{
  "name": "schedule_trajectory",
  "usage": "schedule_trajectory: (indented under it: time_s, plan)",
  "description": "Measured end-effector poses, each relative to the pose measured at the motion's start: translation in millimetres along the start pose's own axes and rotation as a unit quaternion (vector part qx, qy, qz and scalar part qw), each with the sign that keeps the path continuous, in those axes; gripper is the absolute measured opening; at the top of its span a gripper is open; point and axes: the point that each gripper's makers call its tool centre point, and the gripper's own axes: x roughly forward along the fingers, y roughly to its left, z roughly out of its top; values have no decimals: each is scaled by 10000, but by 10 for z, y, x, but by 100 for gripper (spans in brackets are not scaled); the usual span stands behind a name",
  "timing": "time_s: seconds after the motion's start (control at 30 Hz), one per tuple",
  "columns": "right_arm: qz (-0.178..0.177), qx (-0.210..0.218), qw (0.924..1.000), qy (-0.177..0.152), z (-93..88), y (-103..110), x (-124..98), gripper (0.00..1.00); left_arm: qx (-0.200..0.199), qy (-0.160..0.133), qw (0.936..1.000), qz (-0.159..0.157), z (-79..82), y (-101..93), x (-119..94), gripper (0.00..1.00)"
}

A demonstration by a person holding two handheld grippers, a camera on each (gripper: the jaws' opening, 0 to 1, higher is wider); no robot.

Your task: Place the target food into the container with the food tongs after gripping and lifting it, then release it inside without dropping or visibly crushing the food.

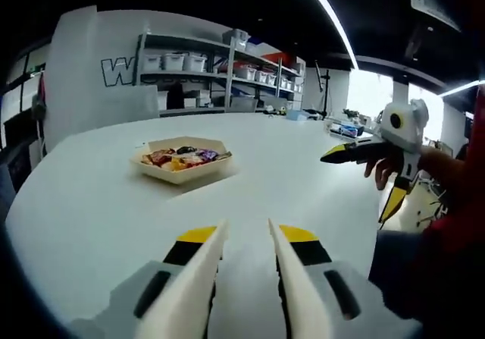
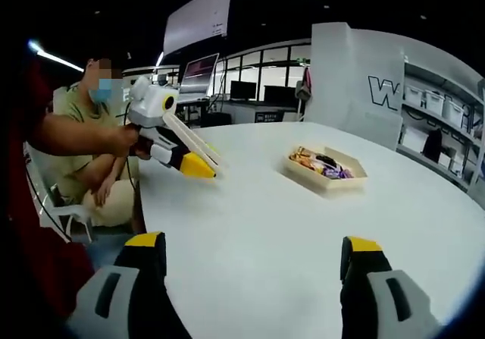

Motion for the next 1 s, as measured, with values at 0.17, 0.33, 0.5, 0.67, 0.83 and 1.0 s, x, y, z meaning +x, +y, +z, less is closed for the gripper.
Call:
schedule_trajectory:
  time_s: [0.17,0.33,0.5,0.67,0.83,1.0]
  plan:
    - [153,-5,9998,-82,16,60,42,84,172,91,9995,-239,-74,-157,40,28]
    - [332,-152,9991,-235,61,126,61,62,255,71,9987,-444,-84,-299,65,28]
    - [412,-217,9983,-359,106,156,98,53,247,45,9978,-608,-91,-398,93,28]
    - [507,-365,9975,-336,78,184,141,43,195,50,9976,-657,-93,-425,109,28]
    - [660,-542,9957,-355,79,215,180,30,15,-156,9959,-892,5,-494,99,28]
    - [795,-567,9943,-427,132,234,223,25,-40,-259,9936,-1095,52,-571,100,28]
